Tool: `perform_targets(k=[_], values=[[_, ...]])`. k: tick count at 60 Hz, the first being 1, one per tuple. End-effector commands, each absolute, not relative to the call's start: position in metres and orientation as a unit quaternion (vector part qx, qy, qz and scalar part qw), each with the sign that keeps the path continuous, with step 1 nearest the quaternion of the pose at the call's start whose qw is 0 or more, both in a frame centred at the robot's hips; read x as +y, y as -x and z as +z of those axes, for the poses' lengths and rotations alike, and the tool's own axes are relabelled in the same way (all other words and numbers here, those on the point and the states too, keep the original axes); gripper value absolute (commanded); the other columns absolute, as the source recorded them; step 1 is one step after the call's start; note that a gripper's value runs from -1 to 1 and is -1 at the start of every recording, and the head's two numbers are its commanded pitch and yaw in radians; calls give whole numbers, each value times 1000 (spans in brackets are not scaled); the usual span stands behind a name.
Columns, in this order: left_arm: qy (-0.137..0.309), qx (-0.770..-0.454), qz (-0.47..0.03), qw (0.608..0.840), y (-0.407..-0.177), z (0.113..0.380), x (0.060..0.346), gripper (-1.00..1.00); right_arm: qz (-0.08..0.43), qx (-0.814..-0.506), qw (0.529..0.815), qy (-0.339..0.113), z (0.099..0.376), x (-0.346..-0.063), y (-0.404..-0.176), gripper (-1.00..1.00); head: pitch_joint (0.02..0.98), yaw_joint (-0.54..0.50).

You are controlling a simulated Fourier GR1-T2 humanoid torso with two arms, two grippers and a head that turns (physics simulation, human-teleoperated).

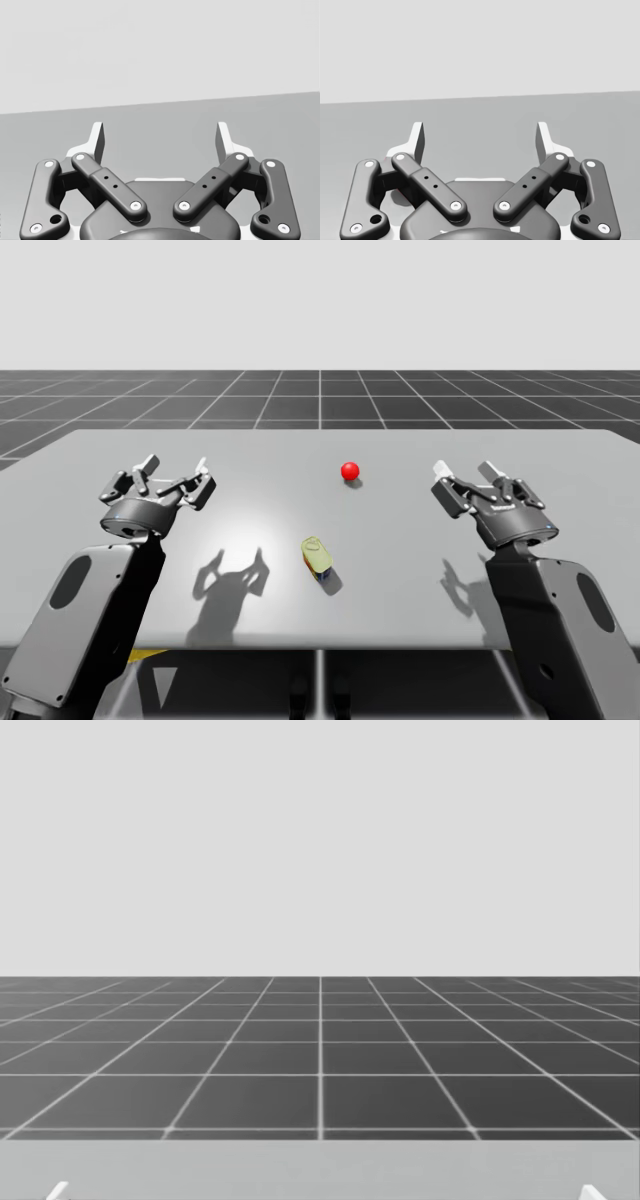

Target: Watch the red light. When it turns green, pick up the object.

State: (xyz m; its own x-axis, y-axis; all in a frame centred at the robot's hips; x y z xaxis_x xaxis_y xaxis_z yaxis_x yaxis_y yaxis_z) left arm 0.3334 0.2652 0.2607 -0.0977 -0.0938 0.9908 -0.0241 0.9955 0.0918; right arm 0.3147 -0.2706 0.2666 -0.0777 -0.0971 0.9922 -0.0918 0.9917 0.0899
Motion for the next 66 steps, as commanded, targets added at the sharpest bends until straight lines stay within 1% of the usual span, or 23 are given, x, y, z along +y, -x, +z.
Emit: perform_targets(k=[1, 2, 6, 9, 13, 18, 19, 32, 45, 58, 66], values=[[-41, -734, -28, 677, -337, 256, 268, -1000, -22, -735, 677, -40, 261, -271, -316, -1000, 109, 1], [-41, -734, -28, 677, -337, 256, 268, -1000, -12, -733, 678, -52, 261, -271, -316, -1000, 110, 1], [-42, -733, -29, 678, -337, 256, 268, -1000, -1, -732, 678, -68, 262, -270, -315, -1000, 116, 1], [-42, -733, -29, 678, -337, 255, 268, -1000, 1, -735, 676, -63, 263, -269, -315, -1000, 134, 0], [-42, -732, -29, 679, -337, 255, 269, -1000, 7, -726, 684, -72, 263, -271, -316, -1000, 177, 0], [-42, -732, -30, 680, -338, 255, 268, -1000, 6, -725, 685, -69, 262, -271, -316, -1000, 238, 2], [-42, -731, -31, 680, -338, 255, 268, -1000, 6, -725, 685, -68, 262, -271, -316, -1000, 268, 4], [-45, -730, -33, 681, -339, 255, 268, -1000, 5, -726, 685, -55, 262, -269, -317, -1000, 422, 2], [-46, -728, -37, 683, -338, 255, 268, -1000, 6, -726, 686, -52, 261, -269, -318, -1000, 537, -70], [-45, -728, -38, 683, -338, 255, 268, -1000, 7, -726, 686, -51, 260, -269, -318, -1000, 601, -125], [-43, -728, -38, 683, -338, 255, 267, -1000, 9, -726, 686, -50, 260, -269, -318, -1000, 611, -124]])
